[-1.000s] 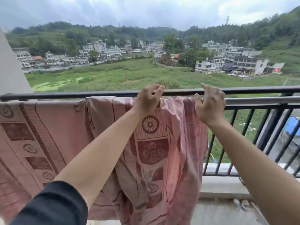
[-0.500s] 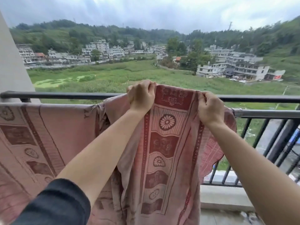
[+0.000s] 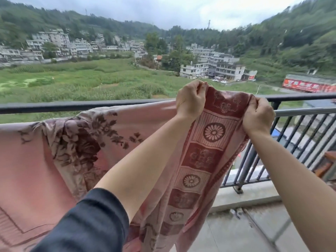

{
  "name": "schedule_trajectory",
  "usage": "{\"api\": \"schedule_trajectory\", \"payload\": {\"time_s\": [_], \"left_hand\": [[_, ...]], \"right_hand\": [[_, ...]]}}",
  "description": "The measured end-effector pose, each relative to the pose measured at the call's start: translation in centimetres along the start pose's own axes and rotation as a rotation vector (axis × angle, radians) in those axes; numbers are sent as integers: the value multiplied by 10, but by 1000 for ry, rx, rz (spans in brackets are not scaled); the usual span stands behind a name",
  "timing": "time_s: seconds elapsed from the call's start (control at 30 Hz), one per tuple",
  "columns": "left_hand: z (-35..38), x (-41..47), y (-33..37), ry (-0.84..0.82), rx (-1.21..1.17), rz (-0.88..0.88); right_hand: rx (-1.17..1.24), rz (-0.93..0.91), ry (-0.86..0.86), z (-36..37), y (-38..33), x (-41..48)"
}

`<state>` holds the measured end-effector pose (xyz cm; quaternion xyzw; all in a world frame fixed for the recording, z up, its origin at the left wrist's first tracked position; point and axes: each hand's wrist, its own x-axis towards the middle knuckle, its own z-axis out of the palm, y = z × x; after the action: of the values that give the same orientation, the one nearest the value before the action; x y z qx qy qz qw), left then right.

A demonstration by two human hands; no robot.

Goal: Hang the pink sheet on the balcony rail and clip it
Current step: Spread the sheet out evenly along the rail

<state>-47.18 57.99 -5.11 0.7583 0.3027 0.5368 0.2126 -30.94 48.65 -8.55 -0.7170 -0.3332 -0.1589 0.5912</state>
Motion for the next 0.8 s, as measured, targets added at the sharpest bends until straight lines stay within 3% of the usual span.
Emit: {"api": "schedule_trajectory", "payload": {"time_s": [0.07, 0.13, 0.23, 0.3, 0.37, 0.47, 0.53, 0.6, 0.7, 0.8], "left_hand": [[11, 0, 0, -22, 5, 5], [22, -4, -8, -80, 76, -28], [34, -16, -17, -153, 375, -43], [41, -23, -16, -148, 551, 1], [46, -30, -11, -114, 621, 7], [48, -40, -8, -2, 641, -40], [46, -50, -10, 50, 721, -79], [43, -58, -12, 64, 775, -102], [47, -61, -7, 140, 727, -146], [64, -58, 5, 160, 711, -217]], "right_hand": [[80, 144, 44, -9, 9, 12], [107, 313, -56, -12, 29, 17], [68, 518, -426, 1, 69, 9], [298, 686, -703, 2, 84, 2], [443, 627, -959, -2, 87, -5], [263, 329, -1134, -11, 88, -5], [160, 132, -1008, -18, 85, 9], [128, 46, -776, -29, 78, 30], [282, 173, -459, -61, 76, 73], [137, 180, -188, -101, 96, 122]]}}
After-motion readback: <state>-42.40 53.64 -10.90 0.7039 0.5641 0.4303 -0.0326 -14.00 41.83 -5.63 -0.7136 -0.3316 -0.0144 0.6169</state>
